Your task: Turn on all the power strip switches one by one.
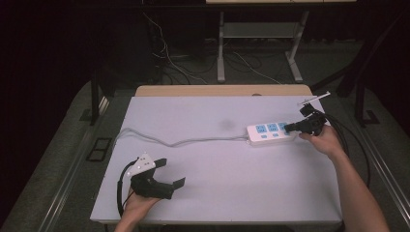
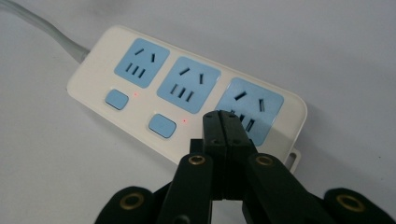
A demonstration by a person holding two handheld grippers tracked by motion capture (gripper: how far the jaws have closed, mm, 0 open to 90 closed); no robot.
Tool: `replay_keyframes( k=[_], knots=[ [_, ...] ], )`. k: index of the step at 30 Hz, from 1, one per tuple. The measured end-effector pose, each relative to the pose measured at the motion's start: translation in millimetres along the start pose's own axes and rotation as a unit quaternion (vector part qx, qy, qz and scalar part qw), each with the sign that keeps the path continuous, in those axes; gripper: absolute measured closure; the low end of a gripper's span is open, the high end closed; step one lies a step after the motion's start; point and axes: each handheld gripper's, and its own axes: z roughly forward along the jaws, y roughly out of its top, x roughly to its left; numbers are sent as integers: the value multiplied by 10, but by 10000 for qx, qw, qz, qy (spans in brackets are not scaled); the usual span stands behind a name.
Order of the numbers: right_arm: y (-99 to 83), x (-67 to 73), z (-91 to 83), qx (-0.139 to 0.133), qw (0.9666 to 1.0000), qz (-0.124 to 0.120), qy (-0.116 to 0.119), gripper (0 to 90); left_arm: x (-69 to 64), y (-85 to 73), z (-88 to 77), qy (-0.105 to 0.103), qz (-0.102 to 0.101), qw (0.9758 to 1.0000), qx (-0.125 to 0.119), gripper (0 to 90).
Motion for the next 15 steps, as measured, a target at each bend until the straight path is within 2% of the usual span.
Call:
replay_keyframes(
  k=[15],
  knots=[
    [-67,-28,8,-83,9999,119,46,900,-16,-3,14,4,28,10000,33,0]
  ],
)
